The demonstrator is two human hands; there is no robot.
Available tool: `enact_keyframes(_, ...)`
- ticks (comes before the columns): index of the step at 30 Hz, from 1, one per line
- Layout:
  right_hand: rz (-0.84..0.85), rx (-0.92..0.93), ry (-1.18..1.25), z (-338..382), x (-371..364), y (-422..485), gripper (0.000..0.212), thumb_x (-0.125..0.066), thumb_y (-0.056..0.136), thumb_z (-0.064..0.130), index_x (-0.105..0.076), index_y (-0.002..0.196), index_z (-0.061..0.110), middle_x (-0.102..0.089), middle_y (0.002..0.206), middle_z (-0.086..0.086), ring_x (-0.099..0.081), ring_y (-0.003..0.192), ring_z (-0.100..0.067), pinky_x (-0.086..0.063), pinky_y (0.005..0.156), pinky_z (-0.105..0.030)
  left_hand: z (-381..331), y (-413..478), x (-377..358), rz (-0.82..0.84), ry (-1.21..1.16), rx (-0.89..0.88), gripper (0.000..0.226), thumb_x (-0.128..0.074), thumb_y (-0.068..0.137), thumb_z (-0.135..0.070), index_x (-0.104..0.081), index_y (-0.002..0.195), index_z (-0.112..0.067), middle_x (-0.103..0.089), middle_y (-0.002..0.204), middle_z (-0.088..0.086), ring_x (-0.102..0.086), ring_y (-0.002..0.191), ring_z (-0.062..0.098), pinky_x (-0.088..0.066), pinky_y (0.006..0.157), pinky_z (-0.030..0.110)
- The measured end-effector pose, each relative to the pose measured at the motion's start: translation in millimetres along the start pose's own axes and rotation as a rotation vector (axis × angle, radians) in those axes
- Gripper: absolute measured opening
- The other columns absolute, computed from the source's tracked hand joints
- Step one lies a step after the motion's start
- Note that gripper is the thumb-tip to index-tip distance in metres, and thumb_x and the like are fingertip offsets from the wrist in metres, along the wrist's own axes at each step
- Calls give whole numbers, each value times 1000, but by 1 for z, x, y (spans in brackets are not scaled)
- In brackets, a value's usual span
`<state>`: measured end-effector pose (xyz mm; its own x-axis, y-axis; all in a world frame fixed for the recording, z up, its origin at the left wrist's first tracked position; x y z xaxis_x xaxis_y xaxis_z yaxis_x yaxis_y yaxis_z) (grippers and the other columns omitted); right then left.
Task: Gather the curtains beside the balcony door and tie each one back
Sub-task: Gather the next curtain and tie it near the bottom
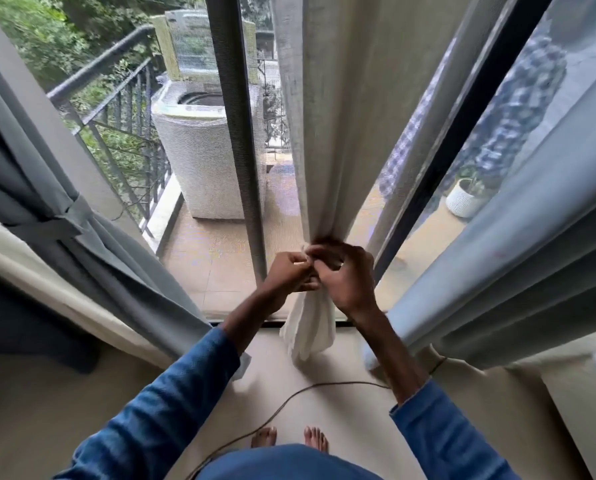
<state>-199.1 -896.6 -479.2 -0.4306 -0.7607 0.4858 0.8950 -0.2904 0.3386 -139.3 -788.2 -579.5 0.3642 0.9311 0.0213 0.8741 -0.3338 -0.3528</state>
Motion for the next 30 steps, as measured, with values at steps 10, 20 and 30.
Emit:
enact_keyframes(10,355,-12,-710,7,-35,-29,38,-55,97,7,-54,133,19,-70,112,-12,-66,108,-32,-53,85,-38,-16,-14,14,-141,317,-193,29,-61,86,-21,-64,58,-14,-58,48,-1,-53,48,11,-50,49,27)
enact_keyframes(20,663,-51,-795,2,-46,-1,45,-66,82,-1,-46,122,7,-71,108,-17,-73,93,-36,-59,76,-41,-36,-27,9,-231,642,-370,37,-59,80,-29,-41,53,-12,-36,45,0,-27,46,19,-23,47,33)
enact_keyframes(30,294,72,-546,8,-24,-14,34,-55,88,9,-65,115,27,-75,102,-8,-69,99,-36,-55,76,-39,-19,-2,25,-258,564,-299,39,-50,79,-42,-58,63,-7,-66,58,9,-67,55,30,-55,54,47)
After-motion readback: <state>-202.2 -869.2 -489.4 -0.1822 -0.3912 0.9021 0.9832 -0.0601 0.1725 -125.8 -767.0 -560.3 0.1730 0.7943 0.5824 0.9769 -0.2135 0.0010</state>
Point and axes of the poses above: each hand's wrist, its own y-axis towards the middle knuckle, its own x-axis out of the back of the hand, z = x × y, the point moved 9 cm from there along y, towards the middle knuckle
